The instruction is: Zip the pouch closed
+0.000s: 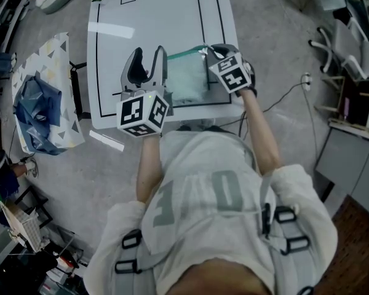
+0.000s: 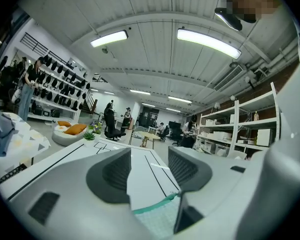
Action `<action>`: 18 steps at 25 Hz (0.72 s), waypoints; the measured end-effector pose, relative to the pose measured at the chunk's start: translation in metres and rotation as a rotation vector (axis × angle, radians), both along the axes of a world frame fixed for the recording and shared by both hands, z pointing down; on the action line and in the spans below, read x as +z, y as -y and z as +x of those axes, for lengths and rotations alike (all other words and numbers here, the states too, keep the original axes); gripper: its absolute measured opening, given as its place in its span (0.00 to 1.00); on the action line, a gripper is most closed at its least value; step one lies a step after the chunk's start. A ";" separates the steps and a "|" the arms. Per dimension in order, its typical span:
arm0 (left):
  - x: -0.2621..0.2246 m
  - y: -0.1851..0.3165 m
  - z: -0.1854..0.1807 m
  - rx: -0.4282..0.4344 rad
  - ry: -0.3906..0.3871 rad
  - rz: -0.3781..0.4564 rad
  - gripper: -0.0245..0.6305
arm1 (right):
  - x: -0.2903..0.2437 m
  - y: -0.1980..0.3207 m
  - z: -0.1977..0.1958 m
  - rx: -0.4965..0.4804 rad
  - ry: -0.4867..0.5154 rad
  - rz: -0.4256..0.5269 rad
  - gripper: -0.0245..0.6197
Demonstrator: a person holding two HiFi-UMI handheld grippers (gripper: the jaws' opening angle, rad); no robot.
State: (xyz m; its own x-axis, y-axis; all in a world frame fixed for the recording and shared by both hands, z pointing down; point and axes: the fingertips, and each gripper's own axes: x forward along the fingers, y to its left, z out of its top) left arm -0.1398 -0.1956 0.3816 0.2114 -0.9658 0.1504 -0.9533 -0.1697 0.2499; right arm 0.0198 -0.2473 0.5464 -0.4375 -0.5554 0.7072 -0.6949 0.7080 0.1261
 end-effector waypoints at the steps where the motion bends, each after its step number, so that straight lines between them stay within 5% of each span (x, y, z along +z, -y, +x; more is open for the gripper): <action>1: 0.000 0.001 -0.001 0.000 -0.006 0.000 0.37 | -0.009 0.002 -0.003 -0.002 0.011 0.019 0.07; 10: -0.014 0.006 0.002 0.013 -0.058 0.017 0.37 | -0.108 0.006 -0.030 -0.033 0.192 0.213 0.07; 18: -0.031 0.012 0.014 0.071 -0.302 0.009 0.37 | -0.177 -0.013 -0.047 -0.117 0.250 0.427 0.07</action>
